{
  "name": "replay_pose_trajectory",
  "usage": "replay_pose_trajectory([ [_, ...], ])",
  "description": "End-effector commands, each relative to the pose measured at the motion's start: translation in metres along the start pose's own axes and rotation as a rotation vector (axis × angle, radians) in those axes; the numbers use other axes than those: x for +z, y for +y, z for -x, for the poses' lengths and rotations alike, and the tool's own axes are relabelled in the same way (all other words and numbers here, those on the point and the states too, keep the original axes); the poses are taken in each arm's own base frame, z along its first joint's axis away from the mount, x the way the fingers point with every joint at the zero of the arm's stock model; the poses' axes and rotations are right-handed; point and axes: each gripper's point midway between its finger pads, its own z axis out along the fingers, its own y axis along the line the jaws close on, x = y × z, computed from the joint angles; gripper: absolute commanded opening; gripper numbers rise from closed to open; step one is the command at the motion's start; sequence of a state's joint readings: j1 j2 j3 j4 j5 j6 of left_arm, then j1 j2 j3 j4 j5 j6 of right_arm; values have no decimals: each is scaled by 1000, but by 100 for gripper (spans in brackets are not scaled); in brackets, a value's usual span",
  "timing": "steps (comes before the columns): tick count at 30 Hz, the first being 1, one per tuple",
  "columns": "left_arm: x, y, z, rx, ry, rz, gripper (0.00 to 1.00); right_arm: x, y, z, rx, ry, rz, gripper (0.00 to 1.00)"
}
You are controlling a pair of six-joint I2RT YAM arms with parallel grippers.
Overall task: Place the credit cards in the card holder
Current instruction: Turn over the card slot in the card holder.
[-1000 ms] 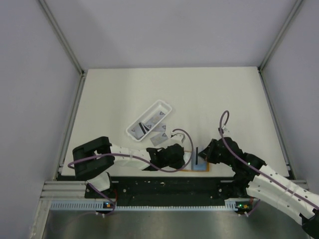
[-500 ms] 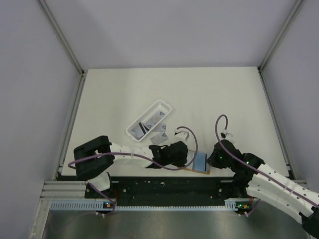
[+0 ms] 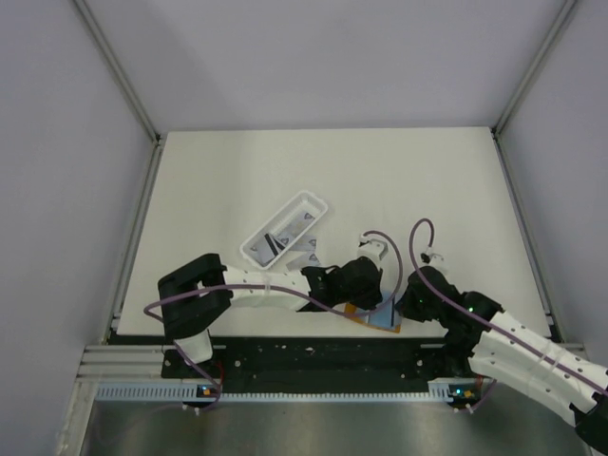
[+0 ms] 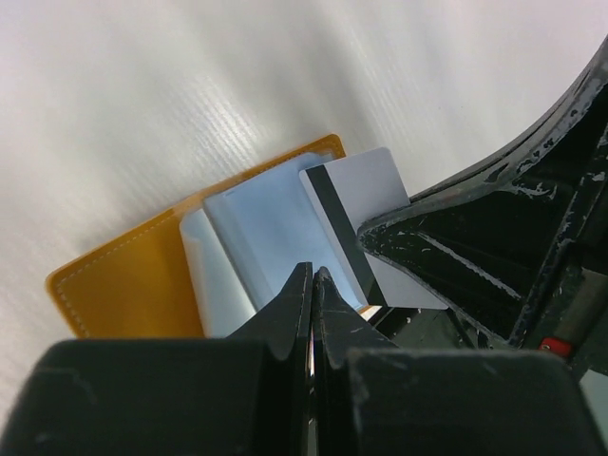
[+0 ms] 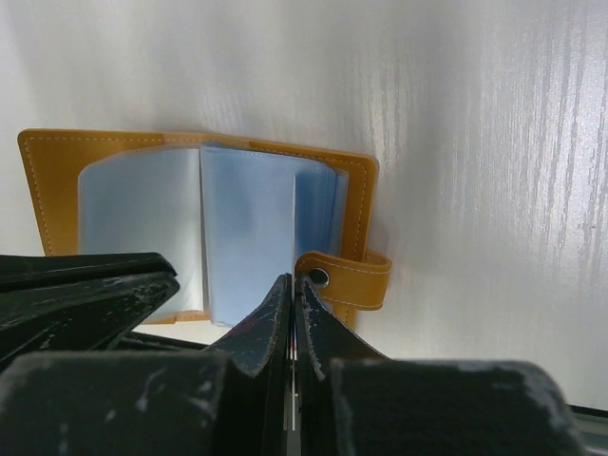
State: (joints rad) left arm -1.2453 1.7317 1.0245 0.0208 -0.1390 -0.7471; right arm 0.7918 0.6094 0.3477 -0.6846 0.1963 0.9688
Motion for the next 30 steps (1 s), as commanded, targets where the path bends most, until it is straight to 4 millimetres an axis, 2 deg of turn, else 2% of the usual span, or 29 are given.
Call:
replay_pose_trajectory([
  [1,9,-23,5,28,-2,-75,0,-2,0,4,-5,-22,1,0],
  [9,25,-23,-23,15,56,-94,0,-3,2,4,13,-28,15,0],
  [15,35,-19,-32,15,71,-83,0,-6,4,6,19,-27,15,0],
  [23,38,0,-42,11,83,-19,0,-16,-13,6,65,-20,-88,0],
  [30,38,20,-44,-6,81,57,0,-19,-18,6,77,-12,-128,0],
])
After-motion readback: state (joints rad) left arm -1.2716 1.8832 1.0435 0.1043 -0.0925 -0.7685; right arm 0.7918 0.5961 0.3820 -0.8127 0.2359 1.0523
